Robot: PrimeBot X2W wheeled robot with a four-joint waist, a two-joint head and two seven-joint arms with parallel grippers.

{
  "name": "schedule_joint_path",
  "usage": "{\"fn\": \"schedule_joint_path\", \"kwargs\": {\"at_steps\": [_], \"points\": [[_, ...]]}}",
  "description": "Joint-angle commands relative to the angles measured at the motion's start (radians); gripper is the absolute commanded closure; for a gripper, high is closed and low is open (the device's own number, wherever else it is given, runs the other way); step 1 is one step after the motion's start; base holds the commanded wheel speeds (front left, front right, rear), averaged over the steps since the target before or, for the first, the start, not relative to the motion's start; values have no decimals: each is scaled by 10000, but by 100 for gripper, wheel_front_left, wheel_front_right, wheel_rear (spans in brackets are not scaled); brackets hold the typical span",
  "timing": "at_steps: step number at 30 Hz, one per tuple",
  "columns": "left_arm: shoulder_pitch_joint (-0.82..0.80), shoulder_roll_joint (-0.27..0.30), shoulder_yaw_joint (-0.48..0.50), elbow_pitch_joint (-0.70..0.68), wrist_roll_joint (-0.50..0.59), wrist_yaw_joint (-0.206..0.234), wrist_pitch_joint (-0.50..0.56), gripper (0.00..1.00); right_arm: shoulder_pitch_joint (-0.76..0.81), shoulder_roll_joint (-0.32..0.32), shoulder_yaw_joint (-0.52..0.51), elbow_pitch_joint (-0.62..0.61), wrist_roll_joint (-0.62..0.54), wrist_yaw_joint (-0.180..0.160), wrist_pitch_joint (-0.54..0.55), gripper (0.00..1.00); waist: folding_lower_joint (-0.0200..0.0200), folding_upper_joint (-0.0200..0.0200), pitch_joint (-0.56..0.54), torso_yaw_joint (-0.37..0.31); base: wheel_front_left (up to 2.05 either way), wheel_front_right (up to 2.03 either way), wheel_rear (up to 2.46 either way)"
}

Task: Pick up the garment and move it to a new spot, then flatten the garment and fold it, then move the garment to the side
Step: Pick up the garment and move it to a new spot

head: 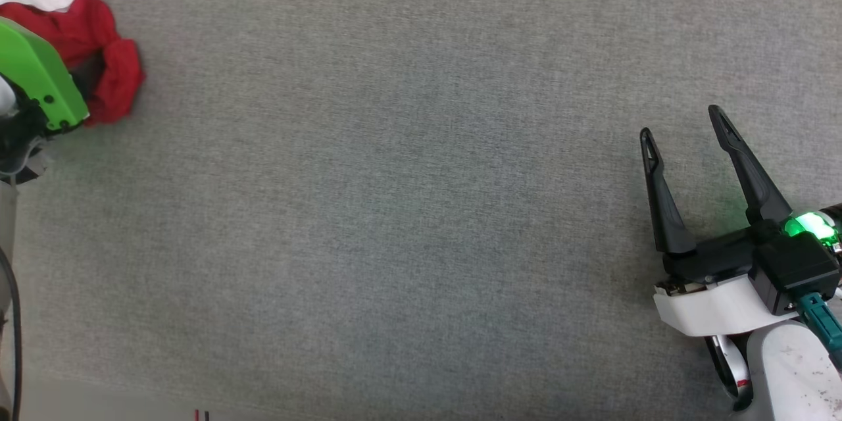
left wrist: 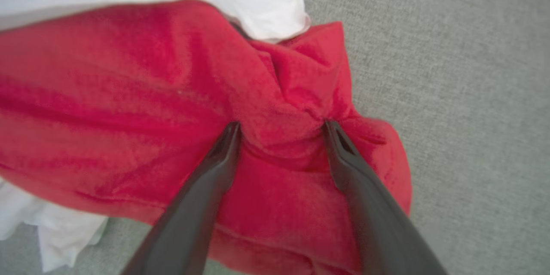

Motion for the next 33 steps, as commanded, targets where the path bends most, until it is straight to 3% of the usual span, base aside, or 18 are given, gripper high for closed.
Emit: {"fn": "schedule_joint_path", "kwargs": {"at_steps": [1,2,3,6,10,17,23,28,33], "points": [[-128,-99,-145,189,-80,-28,70,0,-184,1,25,-32,-42,-9,-56,0,-2,0,256,-258,0,0,0],[-121,-168,-226,312,-169,-28,188,54,-200,6,29,-24,-47,-9,-56,0,-2,0,259,-267,0,0,0],[-91,-235,-331,399,-279,-28,353,100,-212,12,27,-12,-54,-9,-57,0,-2,0,251,-271,0,0,0],[-6,-298,-561,399,-558,-28,490,100,-244,27,-2,36,-72,-9,-58,0,-2,0,191,-263,0,0,0],[77,-188,-733,347,-681,-28,-169,100,-271,67,-27,151,-77,-9,-59,0,-2,0,-68,-227,0,0,0],[7,350,-974,-76,-311,-28,-2520,100,-221,270,-67,439,71,-9,-60,0,-2,0,-1063,-253,0,0,0],[-109,926,-1396,-818,530,-28,-4183,100,-47,542,-212,743,316,-9,-60,0,-2,0,-2211,-449,0,0,0],[-388,1246,-1785,-1662,1244,19,-4664,100,137,755,-330,877,523,-9,-60,0,-2,0,-3069,-701,0,0,0],[-872,1619,-2660,-2773,2643,68,-4954,100,388,892,-462,1043,773,-9,-60,0,-2,0,-3800,-1099,0,0,0]]}}
